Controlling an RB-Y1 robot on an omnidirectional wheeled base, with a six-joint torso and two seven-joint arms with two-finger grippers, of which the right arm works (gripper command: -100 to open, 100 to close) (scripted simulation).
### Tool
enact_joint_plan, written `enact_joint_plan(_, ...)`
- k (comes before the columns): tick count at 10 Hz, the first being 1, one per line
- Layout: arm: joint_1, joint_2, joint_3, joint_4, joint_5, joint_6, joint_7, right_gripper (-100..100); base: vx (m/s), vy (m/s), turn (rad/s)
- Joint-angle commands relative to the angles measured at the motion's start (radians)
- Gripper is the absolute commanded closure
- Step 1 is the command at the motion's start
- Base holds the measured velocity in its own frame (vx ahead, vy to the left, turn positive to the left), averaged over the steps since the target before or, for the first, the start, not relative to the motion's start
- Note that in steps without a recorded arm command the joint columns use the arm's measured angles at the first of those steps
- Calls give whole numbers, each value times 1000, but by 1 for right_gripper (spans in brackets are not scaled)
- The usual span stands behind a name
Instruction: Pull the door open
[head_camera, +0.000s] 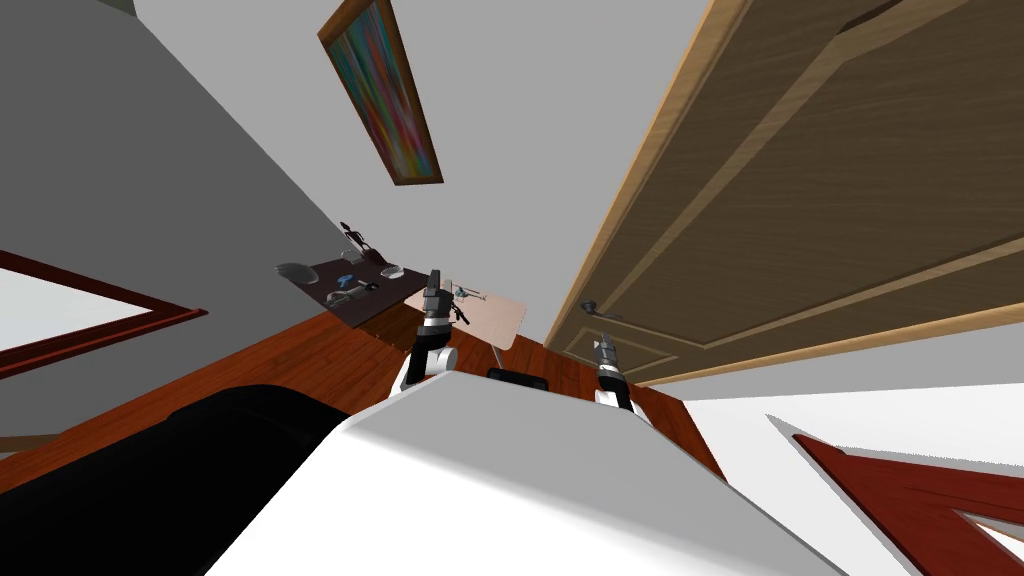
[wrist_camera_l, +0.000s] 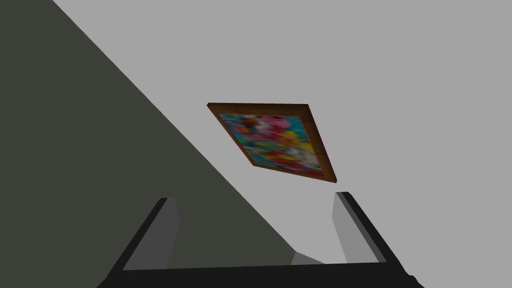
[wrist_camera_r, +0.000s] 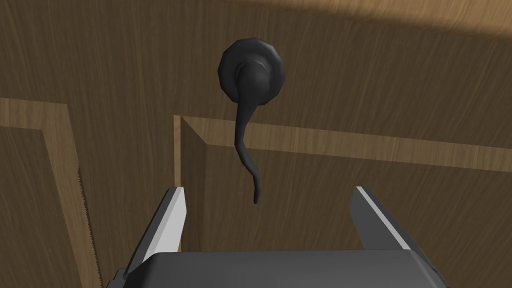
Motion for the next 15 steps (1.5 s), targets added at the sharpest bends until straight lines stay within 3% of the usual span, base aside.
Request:
enact_joint_plan(1,-1,1,-2,1,-1,1,1,-100,4,-11,30)
enact_joint_plan(15,-7,3,-18,10,-7,2,7,-100,1,-3,8)
